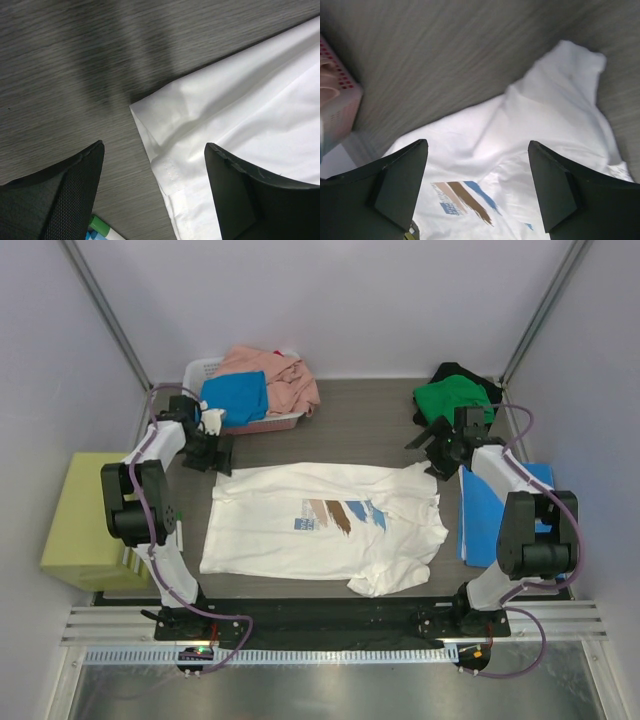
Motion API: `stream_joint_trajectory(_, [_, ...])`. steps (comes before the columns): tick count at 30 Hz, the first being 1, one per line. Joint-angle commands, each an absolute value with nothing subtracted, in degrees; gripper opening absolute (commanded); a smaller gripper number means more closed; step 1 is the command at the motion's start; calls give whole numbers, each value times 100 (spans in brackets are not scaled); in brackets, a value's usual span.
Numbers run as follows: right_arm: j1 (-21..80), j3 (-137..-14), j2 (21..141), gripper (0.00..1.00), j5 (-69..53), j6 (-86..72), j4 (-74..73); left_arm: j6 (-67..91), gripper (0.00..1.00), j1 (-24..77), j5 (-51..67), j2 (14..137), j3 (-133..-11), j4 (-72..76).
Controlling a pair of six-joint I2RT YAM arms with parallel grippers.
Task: Fold and stack the t-shirts
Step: Fold the tshirt
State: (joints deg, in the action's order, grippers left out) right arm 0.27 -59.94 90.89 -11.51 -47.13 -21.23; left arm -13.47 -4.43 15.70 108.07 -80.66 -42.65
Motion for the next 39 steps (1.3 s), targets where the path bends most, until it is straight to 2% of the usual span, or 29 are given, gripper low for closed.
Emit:
stream_joint_trajectory(1, [272,-6460,9246,87,-1476,-4921,-1838,-1125,81,-361,1530,10678,-8104,-3816])
stream_joint_trajectory(5, [474,-6381,9360,87,-1485,-4975,-1618,-1073,78,-281,1240,10951,-8068,-3630])
stream_joint_trajectory(7, [510,-6320,9395,84,-1503,-4992,-1503,-1037,74,-281,1021,11117,-8068,-3482])
stream_joint_trajectory(10, [545,-6249,9448,78,-1512,-5036,-1336,-1037,46,-290,906,11380,-8209,-3463])
stream_joint_trajectory(11, [545,-6240,9466,77,-1538,-5054,-1292,-1037,32,-290,879,11434,-8287,-3454])
stream_joint_trajectory(14, [589,-6249,9536,75,-1547,-5062,-1257,-1046,17,-290,782,11645,-8393,-3463])
stream_joint_trajectory(21, [677,-6214,9545,75,-1521,-5045,-1230,-993,27,-281,870,11654,-8376,-3445])
stream_joint_trajectory(22, [668,-6214,9562,75,-1521,-5045,-1239,-1011,25,-290,870,11654,-8376,-3445])
stream_joint_trajectory(24, [668,-6188,9554,74,-1529,-5045,-1213,-1037,4,-290,853,11646,-8350,-3419])
stream_joint_trajectory(25, [677,-6179,9545,73,-1512,-5045,-1213,-1028,0,-290,826,11654,-8332,-3384])
stream_joint_trajectory(32, [685,-5959,9527,60,-1503,-5063,-1151,-1046,0,-413,668,11663,-8271,-3235])
stream_joint_trajectory(39, [686,-5687,9308,58,-1477,-4931,-1213,-1072,0,-957,562,11628,-8297,-3059])
